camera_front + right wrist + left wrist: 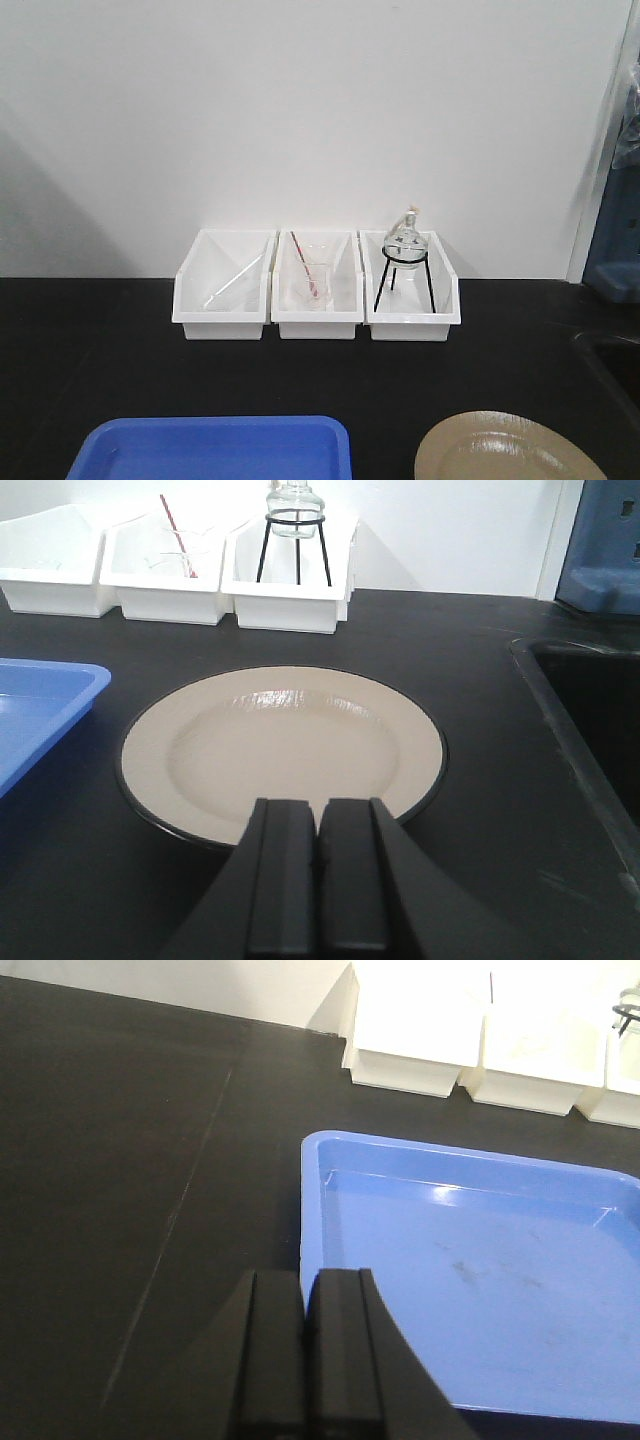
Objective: Place disk in tray to left cabinet
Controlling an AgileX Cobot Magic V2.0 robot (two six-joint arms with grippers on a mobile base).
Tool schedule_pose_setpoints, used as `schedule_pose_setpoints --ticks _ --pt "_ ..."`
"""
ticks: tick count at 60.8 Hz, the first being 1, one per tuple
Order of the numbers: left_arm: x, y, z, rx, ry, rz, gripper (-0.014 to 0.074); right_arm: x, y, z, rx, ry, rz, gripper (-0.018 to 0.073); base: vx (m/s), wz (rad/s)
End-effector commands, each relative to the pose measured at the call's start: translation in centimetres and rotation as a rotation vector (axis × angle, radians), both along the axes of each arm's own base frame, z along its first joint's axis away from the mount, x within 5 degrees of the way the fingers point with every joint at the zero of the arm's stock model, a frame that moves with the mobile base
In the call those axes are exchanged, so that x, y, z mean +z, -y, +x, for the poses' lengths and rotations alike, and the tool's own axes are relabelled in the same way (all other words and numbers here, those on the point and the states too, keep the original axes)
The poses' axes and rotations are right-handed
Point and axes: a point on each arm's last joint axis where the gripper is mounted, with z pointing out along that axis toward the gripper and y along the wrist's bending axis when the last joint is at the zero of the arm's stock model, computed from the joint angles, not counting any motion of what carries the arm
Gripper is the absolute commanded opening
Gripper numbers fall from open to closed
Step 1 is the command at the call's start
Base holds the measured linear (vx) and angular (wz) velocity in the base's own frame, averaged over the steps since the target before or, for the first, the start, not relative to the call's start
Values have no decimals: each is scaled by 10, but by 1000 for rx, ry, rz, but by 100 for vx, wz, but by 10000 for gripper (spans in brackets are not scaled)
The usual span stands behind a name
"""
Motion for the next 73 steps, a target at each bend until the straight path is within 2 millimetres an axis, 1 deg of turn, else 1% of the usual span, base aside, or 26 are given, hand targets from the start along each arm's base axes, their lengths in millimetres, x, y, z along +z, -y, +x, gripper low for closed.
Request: schedule_pose_setpoints --ticks 1,37,43,47,53,63,73 --pt "1 0 2 4 63 -9 41 1 -1 1 4 72 -1 -8 0 0" --pt "1 0 2 4 63 -9 41 1 -1 1 4 72 -1 -8 0 0" --pt "2 -1 2 -5 85 104 41 1 -1 1 4 72 -1 -8 0 0" --pt "5 -2 2 -5 110 115 41 1 -1 1 4 72 -1 -8 0 0" --pt "9 -2 3 0 162 107 41 5 -1 1 9 121 6 -8 0 0" --pt "23 -2 3 16 313 84 41 16 -2 1 21 238 22 -8 0 0" --pt "34 -3 1 26 436 82 41 33 -3 -2 38 421 48 -8 0 0"
